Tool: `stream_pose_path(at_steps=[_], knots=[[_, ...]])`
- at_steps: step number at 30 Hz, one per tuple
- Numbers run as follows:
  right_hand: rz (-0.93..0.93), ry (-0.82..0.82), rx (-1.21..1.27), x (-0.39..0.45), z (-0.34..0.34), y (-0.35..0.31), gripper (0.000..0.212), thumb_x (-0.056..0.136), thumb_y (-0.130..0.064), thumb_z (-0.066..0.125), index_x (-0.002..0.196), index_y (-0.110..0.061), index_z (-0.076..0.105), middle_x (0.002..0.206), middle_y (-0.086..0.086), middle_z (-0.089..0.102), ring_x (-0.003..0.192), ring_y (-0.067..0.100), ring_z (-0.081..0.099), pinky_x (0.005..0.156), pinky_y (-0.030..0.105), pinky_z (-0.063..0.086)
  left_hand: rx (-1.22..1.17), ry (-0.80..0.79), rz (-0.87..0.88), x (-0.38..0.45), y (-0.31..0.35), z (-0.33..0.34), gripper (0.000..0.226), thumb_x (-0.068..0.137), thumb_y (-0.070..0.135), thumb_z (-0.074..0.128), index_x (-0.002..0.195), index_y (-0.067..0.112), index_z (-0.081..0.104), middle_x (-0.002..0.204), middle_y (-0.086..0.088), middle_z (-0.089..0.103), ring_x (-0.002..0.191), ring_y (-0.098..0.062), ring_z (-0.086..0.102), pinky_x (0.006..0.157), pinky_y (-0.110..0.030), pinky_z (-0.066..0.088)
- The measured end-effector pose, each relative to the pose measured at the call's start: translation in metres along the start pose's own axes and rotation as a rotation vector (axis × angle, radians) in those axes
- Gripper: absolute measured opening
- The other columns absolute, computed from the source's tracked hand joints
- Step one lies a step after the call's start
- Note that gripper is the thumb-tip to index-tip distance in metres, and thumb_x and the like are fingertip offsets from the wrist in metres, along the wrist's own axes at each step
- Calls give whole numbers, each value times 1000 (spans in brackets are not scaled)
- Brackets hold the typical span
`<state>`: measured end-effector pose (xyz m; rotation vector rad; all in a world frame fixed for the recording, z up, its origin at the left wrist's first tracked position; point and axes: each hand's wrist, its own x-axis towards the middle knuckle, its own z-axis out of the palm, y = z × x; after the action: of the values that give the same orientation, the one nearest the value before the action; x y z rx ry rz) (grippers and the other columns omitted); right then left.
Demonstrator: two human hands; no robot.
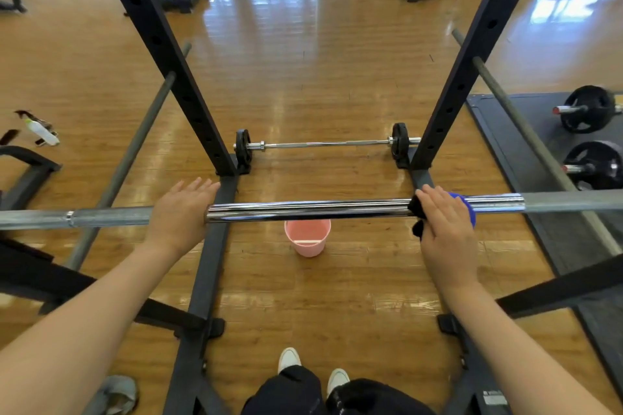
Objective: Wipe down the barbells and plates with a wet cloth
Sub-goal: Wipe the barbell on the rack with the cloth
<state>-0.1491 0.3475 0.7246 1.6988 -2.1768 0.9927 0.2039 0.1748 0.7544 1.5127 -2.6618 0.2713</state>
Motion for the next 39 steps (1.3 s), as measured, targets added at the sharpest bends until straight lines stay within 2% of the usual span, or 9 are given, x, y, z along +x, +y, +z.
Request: stream_pose_path(at_steps=[6,11,16,22,24,28,30,35,39], knots=[[-78,-31,-1,0,8,-13,41,85,-3,41,120,2,61,125,17,61,120,34,54,105,50,36,51,12,-1,-1,0,-2,66,63,-8,76,126,1,57,124,-17,61,122,-34,53,103,-51,36],[-131,-31,24,3,8,-4,44,85,-8,35,118,1,63,123,16,61,118,34,55,102,52,39,-83,202,-190,-20,6,9,63,78,-3,64,137,2,43,137,-19,49,132,-36,40,115,-49,8],[-123,49,20,0,16,-4,41,86,-4,36,114,3,65,120,17,63,115,35,57,101,50,38,9,180,-89,-13,-8,15,53,70,-10,72,120,-4,59,122,-25,60,118,-42,54,105,-58,27],[-97,72,21,0,17,-8,40,87,-5,37,114,4,65,120,19,63,116,35,57,103,51,38,18,58,-25,-10,-13,9,52,52,-16,80,102,-6,68,106,-23,68,103,-40,64,90,-51,47],[-85,77,15,-1,17,-11,40,88,-5,37,115,4,64,120,19,63,116,35,56,101,53,39,7,36,-32,-9,-11,2,48,55,-17,78,100,-4,69,105,-21,69,105,-38,63,91,-50,47],[-86,64,27,-1,19,-14,40,88,-5,36,116,4,64,120,18,63,116,35,56,102,51,39,-30,-121,-79,-2,-8,-13,42,88,-1,56,126,16,58,135,-4,55,135,-21,40,109,-34,31],[-117,63,30,1,17,-11,40,88,-5,36,114,4,65,119,19,63,114,36,57,102,49,37,-18,-186,-83,0,-9,-16,43,91,2,52,128,22,55,137,-1,53,138,-18,34,110,-32,27],[-231,33,19,-3,13,0,38,88,-3,40,119,2,62,125,18,60,121,32,52,104,48,38,38,-30,-95,-9,-7,-4,52,75,-9,66,125,1,57,128,-18,58,126,-37,48,108,-51,28],[-223,87,11,-3,7,33,33,90,0,43,117,4,61,123,19,60,120,32,51,109,42,33,-16,15,-107,-11,-1,0,52,68,-15,68,119,-5,60,122,-23,60,122,-42,50,105,-55,32]])
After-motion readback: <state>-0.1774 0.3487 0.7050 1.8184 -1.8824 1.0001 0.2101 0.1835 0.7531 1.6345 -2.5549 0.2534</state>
